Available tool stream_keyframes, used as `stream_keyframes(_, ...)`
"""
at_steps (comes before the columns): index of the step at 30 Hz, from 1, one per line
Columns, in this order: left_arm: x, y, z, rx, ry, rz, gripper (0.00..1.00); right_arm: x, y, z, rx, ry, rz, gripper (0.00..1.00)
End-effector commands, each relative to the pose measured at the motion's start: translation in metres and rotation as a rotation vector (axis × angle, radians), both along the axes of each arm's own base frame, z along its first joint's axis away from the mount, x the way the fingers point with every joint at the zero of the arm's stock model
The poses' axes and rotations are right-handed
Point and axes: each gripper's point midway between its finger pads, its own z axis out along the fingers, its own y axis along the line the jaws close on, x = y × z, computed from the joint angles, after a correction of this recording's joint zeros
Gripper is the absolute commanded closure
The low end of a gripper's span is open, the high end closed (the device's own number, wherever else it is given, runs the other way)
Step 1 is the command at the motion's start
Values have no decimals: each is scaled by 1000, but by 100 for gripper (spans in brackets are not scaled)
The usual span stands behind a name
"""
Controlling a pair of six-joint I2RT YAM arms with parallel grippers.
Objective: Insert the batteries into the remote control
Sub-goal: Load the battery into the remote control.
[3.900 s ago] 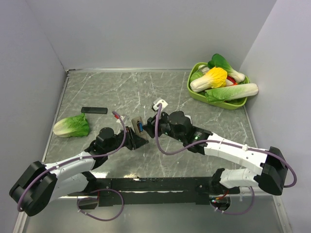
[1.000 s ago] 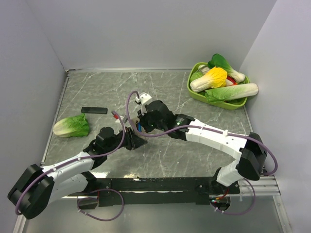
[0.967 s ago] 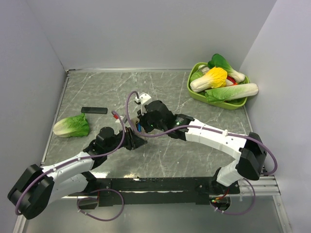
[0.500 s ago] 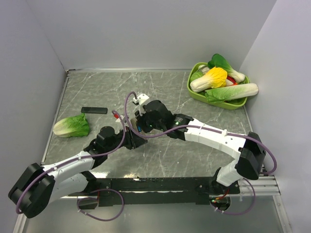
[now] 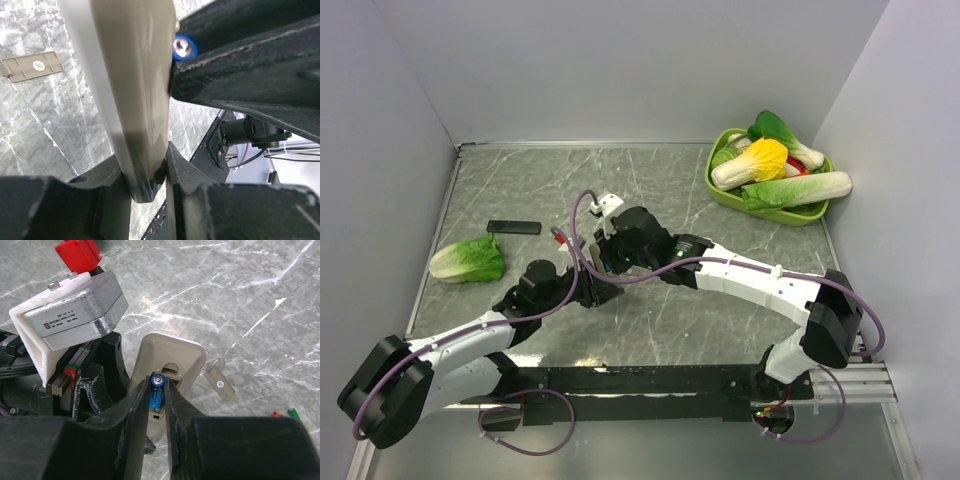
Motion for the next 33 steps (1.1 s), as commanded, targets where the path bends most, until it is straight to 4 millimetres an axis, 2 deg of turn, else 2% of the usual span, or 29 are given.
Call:
stream_keyframes(1, 1, -12, 49, -105, -152, -56, 98, 7, 8, 11, 27, -28, -13, 78)
stream_keyframes(5, 2, -10, 46, -95, -150, -45, 98, 8, 5, 18, 39, -53, -20, 89)
stream_keyframes(8, 1, -9, 45, -93, -149, -43, 98, 12, 0, 23, 39, -83, -36, 92)
stream_keyframes(21, 1, -9, 45, -94, -153, -44, 98, 19, -8, 26, 61, -137, -88, 97)
stream_keyframes(33, 2, -1, 64, -139, -220, 3, 98, 12, -11, -10, 11, -71, -91, 98)
